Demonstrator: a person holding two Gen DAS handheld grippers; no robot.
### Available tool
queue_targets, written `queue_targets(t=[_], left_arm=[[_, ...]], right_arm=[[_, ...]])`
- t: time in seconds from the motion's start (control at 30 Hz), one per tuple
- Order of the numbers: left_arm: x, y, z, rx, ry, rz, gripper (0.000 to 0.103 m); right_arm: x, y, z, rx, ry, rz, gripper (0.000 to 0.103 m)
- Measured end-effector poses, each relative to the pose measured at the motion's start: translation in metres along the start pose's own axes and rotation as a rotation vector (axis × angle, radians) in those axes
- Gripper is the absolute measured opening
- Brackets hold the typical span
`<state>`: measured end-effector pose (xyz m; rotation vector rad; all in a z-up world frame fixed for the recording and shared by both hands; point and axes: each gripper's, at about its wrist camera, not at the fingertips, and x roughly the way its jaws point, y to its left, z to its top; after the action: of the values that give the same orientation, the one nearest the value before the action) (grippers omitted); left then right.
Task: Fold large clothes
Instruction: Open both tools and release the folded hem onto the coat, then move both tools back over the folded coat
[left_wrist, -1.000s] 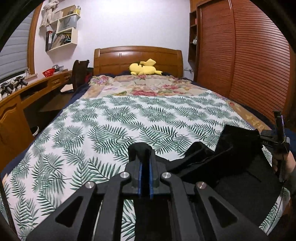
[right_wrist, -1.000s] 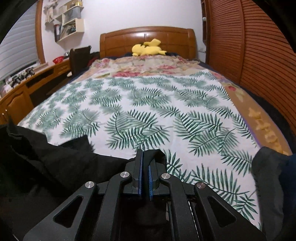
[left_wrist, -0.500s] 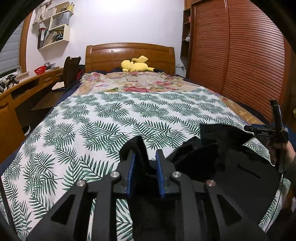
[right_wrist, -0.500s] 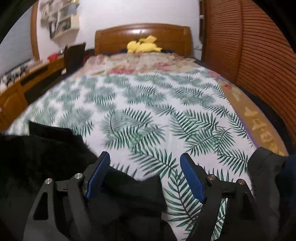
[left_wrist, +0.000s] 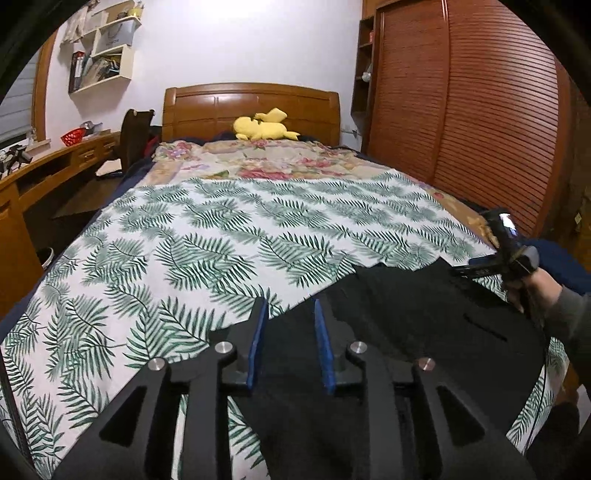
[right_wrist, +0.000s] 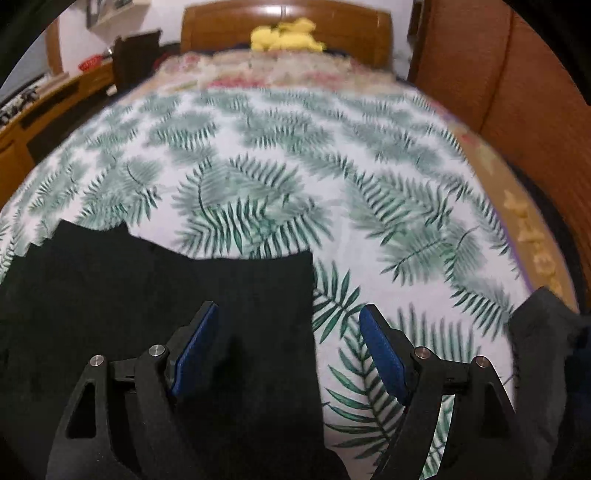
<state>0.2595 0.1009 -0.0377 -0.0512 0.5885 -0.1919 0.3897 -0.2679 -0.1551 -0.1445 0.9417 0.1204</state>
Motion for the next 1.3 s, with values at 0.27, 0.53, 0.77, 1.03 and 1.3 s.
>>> queue_targets(t=[0.27,0.53,0.77,1.03,1.3], left_arm=[[0.015,-0.019,-0.013,0.033,0.053,-0.044,0.024],[0.017,-0.039,-0.021,0.036,0.053,-0.094,0.024],[0.013,-0.055,-0.025,0.059,0.07,-0.126,0.024],[0.013,-0.072,-0.037,0.081,0.096,-0.144,0.024],[0.001,-0.099,-0.055,0.115,0.11,-0.164,0.024]], right_arm=[[0.036,-0.002,-0.001,0.039,0.131,0.107,0.017],[-0.028,-0.004,0.012,0.047,-0.2,0.002,0.002],[-0.006,-0.018,0.011,0.082,-0.068,-0.129,0.003],[-0.058,-0.005,-0.01,-0.001,-0.129,-0.098,0.049],[-0.116,0.041,-0.085,-0.109,-0.162,0.064,0.049]])
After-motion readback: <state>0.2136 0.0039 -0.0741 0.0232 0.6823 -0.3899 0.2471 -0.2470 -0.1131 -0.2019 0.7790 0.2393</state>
